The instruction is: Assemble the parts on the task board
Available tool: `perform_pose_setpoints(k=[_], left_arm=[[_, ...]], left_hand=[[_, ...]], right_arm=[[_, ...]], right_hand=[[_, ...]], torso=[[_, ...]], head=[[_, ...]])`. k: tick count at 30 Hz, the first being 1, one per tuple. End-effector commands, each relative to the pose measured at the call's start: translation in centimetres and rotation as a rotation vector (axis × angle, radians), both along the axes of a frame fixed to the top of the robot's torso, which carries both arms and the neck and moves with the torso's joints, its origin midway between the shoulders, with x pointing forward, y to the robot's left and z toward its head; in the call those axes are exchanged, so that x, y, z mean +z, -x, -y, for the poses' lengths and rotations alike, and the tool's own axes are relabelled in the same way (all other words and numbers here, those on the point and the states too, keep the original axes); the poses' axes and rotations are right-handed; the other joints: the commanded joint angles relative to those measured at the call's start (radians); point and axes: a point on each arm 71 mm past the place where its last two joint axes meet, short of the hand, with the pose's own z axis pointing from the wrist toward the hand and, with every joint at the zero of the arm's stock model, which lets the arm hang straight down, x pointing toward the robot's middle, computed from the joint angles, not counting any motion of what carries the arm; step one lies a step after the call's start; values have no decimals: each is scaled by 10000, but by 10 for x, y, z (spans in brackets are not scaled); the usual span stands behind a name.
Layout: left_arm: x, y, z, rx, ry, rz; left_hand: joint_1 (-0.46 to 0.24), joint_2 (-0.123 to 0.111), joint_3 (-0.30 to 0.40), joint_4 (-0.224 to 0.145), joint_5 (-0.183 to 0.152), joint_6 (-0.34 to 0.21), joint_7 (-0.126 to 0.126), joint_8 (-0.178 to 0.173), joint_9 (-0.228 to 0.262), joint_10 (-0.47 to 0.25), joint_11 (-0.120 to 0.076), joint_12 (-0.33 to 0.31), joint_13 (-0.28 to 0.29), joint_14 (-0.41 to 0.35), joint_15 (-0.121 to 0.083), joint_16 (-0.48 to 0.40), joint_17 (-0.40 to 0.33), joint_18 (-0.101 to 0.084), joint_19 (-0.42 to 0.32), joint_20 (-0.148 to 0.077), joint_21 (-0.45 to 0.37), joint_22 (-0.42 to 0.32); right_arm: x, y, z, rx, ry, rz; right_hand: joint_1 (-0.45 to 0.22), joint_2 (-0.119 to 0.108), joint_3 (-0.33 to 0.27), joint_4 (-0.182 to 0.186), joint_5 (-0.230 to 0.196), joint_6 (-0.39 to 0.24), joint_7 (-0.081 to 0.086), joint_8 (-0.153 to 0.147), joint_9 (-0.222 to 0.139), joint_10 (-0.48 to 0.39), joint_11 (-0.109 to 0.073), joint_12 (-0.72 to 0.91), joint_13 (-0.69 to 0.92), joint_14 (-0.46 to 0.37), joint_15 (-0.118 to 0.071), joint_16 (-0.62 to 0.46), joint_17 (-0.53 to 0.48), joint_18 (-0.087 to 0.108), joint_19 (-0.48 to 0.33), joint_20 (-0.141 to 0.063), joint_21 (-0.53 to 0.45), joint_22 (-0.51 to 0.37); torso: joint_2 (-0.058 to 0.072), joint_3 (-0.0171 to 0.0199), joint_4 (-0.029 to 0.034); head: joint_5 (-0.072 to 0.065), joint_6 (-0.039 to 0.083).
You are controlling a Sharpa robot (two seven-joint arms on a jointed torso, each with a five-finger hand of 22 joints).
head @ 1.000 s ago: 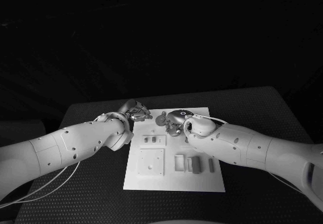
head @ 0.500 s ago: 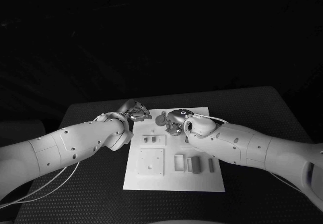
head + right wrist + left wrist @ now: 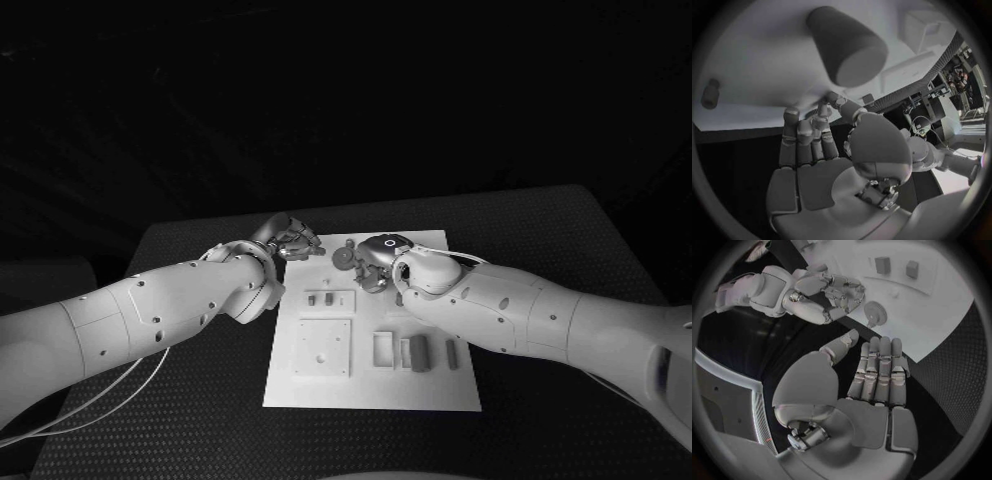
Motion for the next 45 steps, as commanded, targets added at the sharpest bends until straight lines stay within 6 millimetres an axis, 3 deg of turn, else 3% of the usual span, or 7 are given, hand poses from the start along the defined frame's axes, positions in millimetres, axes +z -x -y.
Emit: perform_pose_setpoints(k=[1,20,28,45], left_arm=[[2,0,2,-133,38,114],[2,0,3,-168,32,133],[1,0,3,-241,55,59],[-2,1,-3,-170,554,-561]], left_hand=[[10,77,-7,30,-22,-88,3,8,-10,2,38,-47,-16,-37,67,-52,17,-20,-38,14,-24,-9],[11,75,-10,30,-23,-102,8,9,-16,-4,42,-54,-20,-41,69,-57,21,-20,-43,17,-23,-13],[-2,83,-15,43,-24,-105,10,13,-20,1,42,-53,-21,-37,70,-56,26,-21,-39,19,-20,-14],[-373,38,-251,266,-43,-155,21,44,-68,72,13,-33,-22,57,31,-36,82,-1,44,-11,-4,-28]], right_arm=[[-15,5,4,139,816,-259],[-24,10,4,472,1545,-143],[-21,12,6,397,902,-62],[-8,16,7,396,-116,553]], right_hand=[[-64,-125,-40,17,-20,64,12,50,-23,3,-77,22,-20,7,-85,19,-13,131,-46,44,-23,143],[-113,-183,-10,40,-12,41,16,31,-33,11,-76,8,-33,12,-96,10,-22,131,-32,41,-31,130],[-245,204,48,64,-21,191,-40,98,-10,116,-130,17,-59,101,-132,31,-35,131,46,15,-7,125],[-389,148,36,84,-18,284,-87,129,-3,226,-177,13,-89,205,-181,40,-54,131,151,-33,27,118]], torso=[[1,0,5],[0,1,4],[0,-1,4],[1,0,3]], head=[[-2,-4],[-7,-12],[-13,4],[-1,35]])
